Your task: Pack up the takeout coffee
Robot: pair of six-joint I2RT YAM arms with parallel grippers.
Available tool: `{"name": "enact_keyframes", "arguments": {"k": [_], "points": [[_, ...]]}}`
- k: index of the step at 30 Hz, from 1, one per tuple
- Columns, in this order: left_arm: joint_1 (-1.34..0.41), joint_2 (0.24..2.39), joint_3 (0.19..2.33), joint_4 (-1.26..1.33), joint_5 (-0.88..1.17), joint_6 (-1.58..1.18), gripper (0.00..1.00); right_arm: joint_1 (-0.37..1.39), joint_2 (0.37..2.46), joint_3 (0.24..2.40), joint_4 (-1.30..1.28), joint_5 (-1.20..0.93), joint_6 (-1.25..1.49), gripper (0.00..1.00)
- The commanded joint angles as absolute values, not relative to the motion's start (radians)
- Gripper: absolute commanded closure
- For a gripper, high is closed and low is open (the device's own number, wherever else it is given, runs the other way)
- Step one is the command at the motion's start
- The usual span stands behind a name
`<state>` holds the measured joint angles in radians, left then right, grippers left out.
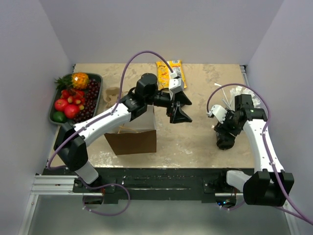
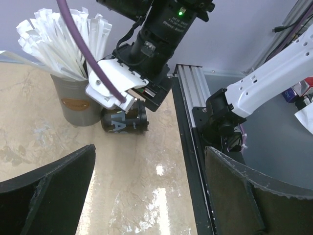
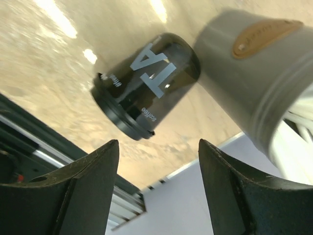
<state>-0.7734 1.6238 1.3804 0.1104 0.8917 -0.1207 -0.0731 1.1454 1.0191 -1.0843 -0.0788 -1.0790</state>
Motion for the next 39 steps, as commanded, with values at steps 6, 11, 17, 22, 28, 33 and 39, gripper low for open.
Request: {"name": "enact_keyframes", "arguments": {"k": [6, 11, 17, 22, 28, 33, 39], "points": [[-0.862, 1.695, 1.448, 0.052, 0.772, -0.006, 0.03, -0.072, 0.957, 0.98, -1.115, -0.233, -0.922, 0.3], [-0.905, 1.762, 1.424, 0.092, 0.775, 0.012, 0.05, -0.072, 0.888, 0.914, -1.101, -0.187, -0.974, 0.37], [-0.934, 1.871, 1.394, 0.193, 0.704, 0.006, 0.07, -0.074, 0.997, 0.877, -1.055, -0.225, -0.977, 0.41], [-0.94, 1.986, 1.39, 0.311, 0.667, -0.102, 0.07, -0.074, 1.089, 0.874, -1.022, -0.241, -1.014, 0.36], [-0.936, 2.062, 1.318, 0.555, 0.594, -0.221, 0.07, -0.074, 1.146, 0.877, -0.98, -0.308, -0.988, 0.31], [-0.934, 2.059, 1.296, 0.631, 0.592, -0.259, 0.08, -0.074, 1.163, 0.897, -0.985, -0.351, -0.994, 0.3], [-0.934, 1.837, 1.256, 0.507, 0.483, -0.169, 0.08, -0.074, 1.147, 0.899, -0.97, -0.38, -0.976, 0.29]]}}
